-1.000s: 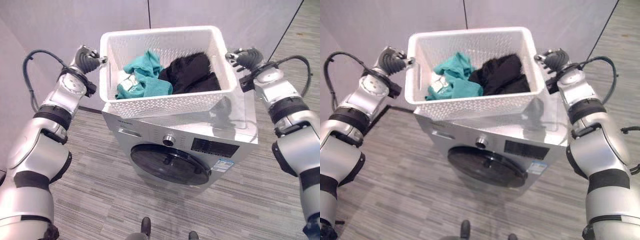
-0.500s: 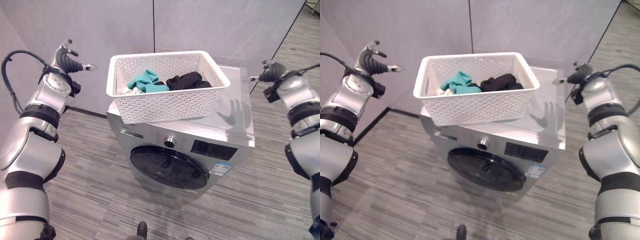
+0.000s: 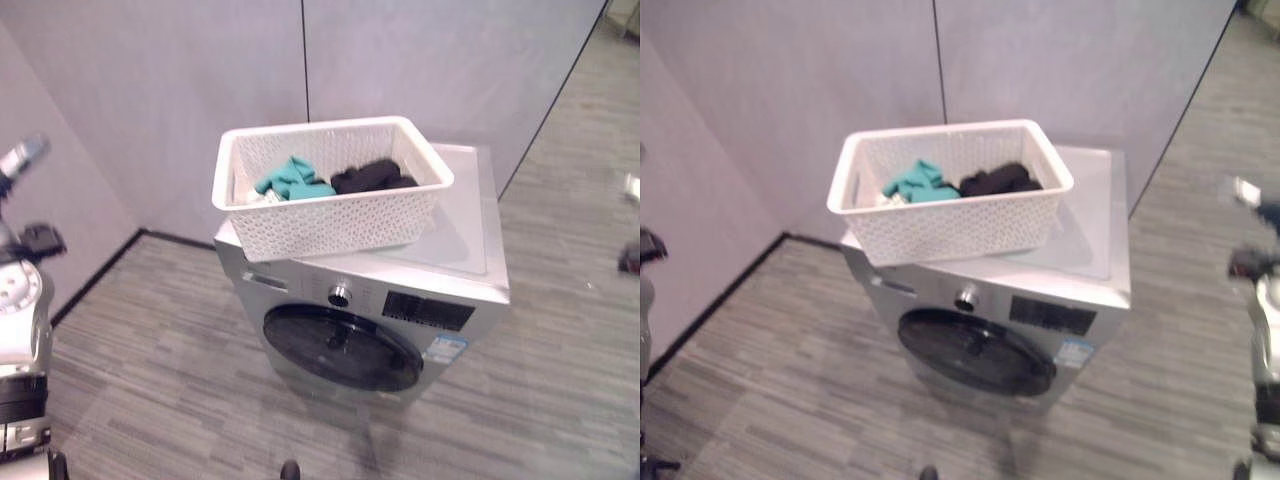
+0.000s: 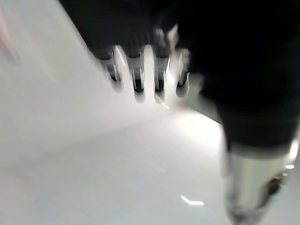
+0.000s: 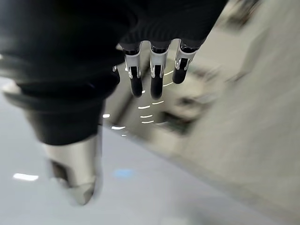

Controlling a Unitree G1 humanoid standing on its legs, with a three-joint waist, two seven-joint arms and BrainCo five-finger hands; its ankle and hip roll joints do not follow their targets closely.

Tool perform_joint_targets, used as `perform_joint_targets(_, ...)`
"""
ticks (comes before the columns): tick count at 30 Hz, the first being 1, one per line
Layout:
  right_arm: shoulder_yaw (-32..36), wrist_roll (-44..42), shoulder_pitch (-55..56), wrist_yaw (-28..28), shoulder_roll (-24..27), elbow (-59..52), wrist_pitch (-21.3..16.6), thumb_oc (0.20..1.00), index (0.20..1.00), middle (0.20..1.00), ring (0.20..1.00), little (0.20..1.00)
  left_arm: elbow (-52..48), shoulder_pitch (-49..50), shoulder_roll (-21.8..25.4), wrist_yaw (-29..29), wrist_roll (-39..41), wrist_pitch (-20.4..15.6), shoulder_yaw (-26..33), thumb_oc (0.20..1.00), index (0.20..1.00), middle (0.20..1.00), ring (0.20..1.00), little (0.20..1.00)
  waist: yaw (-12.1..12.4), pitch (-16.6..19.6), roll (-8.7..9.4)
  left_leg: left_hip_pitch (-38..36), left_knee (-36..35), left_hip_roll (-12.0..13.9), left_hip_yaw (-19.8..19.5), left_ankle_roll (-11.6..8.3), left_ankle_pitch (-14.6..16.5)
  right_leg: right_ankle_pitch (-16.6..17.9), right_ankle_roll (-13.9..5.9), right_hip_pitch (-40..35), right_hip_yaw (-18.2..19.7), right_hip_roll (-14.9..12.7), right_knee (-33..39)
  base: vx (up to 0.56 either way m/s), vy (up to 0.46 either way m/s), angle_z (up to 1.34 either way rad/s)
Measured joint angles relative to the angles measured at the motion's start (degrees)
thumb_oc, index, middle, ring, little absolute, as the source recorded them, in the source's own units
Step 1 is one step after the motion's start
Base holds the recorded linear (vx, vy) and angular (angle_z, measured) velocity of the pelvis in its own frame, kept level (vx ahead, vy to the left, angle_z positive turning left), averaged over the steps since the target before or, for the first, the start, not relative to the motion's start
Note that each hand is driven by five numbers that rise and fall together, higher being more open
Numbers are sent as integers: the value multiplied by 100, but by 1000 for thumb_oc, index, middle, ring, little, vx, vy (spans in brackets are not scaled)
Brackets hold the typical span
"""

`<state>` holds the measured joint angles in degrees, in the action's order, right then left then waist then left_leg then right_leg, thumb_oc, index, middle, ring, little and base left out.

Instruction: Grab the laundry basket,head to the washer,open it,put in the laundry and shut it.

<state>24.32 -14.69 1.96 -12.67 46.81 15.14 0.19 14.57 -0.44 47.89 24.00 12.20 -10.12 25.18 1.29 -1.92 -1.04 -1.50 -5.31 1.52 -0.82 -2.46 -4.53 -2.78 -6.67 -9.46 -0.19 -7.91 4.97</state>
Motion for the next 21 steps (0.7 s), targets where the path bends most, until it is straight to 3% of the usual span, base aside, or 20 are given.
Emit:
perform_joint_targets(2,257,108,581,-83,-845,-158,-165,1000,1000,1000,1000,1000,391,840,-888,-12,-185,37,473,1000,1000,1000,1000,1000,-64,108,-108,61,-26,23,21,-4,23,-3,1,78,42,1,-1,-71,-88,-8)
perform_joint_targets(5,99,138,997,-79,-1527,-52,-146,1000,1000,1000,1000,1000,1160,1158,-1732,-52,-73,279,516,1000,1000,1000,1000,1000,-47,140,-220,60,-27,34,71,-3,28,3,-1,110,109,6,42,-47,-53,-9)
perform_joint_targets(8,-202,207,1386,41,-2100,-42,-164,1000,1000,1000,1000,1000,1540,1507,-2442,-162,360,253,407,1000,1000,1000,1000,1000,-41,124,-212,75,-26,38,76,-3,26,-8,11,140,110,6,18,-115,-63,-2)
perform_joint_targets(9,-493,206,1515,127,-2252,87,-165,1000,1000,1000,1000,1000,2251,1496,-2695,-330,919,144,294,1000,1000,1000,1000,1000,-56,127,-224,65,-27,37,97,4,5,5,-13,133,121,0,26,-56,-31,-5)
perform_joint_targets(11,-1151,202,1572,416,-2311,593,-135,1000,1000,1000,1000,1000,3643,1383,-2956,-640,1429,280,-130,1000,1000,1000,1000,1000,-85,120,-205,66,-28,43,117,-2,11,15,-14,131,131,2,47,-82,-48,-4)
perform_joint_targets(13,-1877,212,1401,592,-2471,1310,-113,1000,1000,1000,1000,1000,5218,1135,-3256,-1033,1502,374,-852,1000,1000,1000,1000,1000,-112,80,-133,63,-21,64,125,-42,-34,37,6,137,138,18,47,-99,-49,-2)
perform_joint_targets(15,-2891,357,1164,876,-2541,1817,-31,1000,1000,1000,1000,1000,6523,724,-3797,-1435,1500,721,-1048,1000,1000,1000,1000,1000,-186,53,-91,65,-4,77,124,-51,-40,49,19,139,136,32,47,-63,-47,0)
perform_joint_targets(17,-3518,515,826,975,-2706,2286,-34,1000,1000,1000,1000,1000,6723,691,-4083,-1597,1349,744,-1549,1000,1000,1000,1000,1000,-159,17,-26,60,-2,103,115,-56,-54,54,24,126,125,61,46,-40,-49,3)
perform_joint_targets(18,-3992,701,615,1105,-2799,2580,13,1000,1000,1000,1000,1000,6723,658,-4012,-1646,986,799,-1826,1000,1000,1000,1000,1000,-160,31,7,59,-2,133,95,-68,-59,51,31,119,112,98,47,-20,-46,9)
perform_joint_targets(21,-4450,898,365,1204,-2888,2730,50,1000,1000,1000,1000,1000,6494,611,-3953,-1642,547,796,-2340,1000,1000,1000,1000,1000,-40,21,-28,40,-3,121,-51,-65,-66,40,40,-11,-67,113,49,-15,-38,27)
